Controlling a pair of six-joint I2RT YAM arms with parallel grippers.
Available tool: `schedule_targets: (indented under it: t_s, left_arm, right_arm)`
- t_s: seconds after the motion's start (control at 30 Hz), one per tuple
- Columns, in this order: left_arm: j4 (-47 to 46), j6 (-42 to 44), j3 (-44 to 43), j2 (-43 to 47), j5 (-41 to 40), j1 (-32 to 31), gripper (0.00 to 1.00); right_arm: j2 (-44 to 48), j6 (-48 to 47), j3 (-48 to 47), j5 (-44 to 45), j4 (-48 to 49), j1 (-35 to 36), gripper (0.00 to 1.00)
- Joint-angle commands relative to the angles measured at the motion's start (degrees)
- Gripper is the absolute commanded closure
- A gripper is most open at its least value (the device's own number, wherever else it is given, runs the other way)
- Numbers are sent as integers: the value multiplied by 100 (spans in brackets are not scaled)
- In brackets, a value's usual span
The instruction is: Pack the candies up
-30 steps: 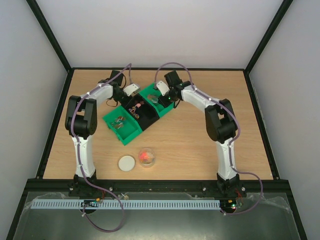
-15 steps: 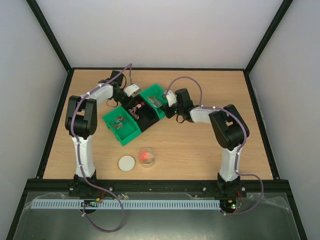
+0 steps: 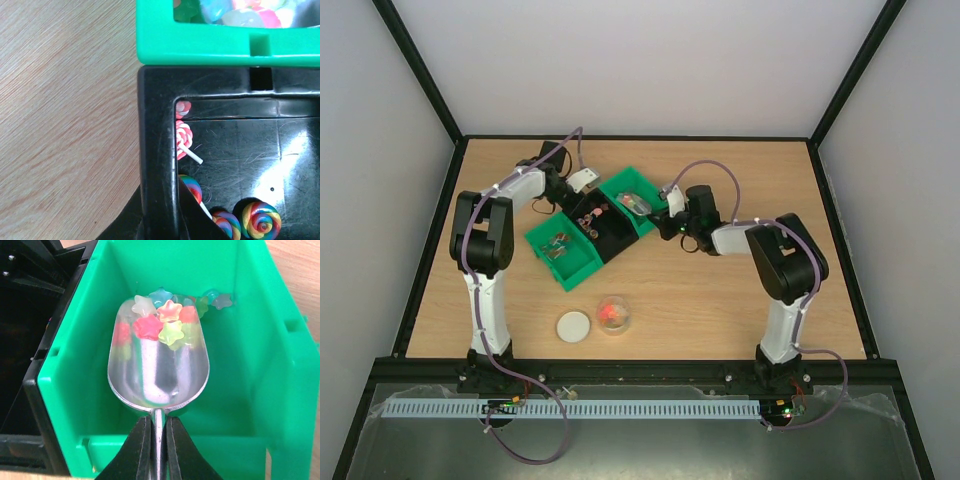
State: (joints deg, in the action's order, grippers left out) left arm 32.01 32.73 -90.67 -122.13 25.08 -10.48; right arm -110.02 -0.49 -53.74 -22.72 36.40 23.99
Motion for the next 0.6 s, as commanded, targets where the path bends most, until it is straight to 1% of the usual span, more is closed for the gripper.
schedule_targets:
  t_s: [0.0,0.13,0.33,0.43,0.57]
  left_arm:
    - [244,-32,114,-110,106,81,98]
    - [256,-39,124,-126,102,84,98]
    - [248,-56,84,-101,46,93,96]
    - [282,-101,33,-84,55,92,95]
    - [308,-266,-6,-58,74,89,93]
  right_arm:
    - [388,153,340,-174,357,-114,99]
    - [572,257,511,-258,531,-186,99]
    - [953,151,559,-436,388,-314,99]
    - [1240,-59,579,-618,127,-380,99]
    - [1744,-583,607,-1063,-438,-402,99]
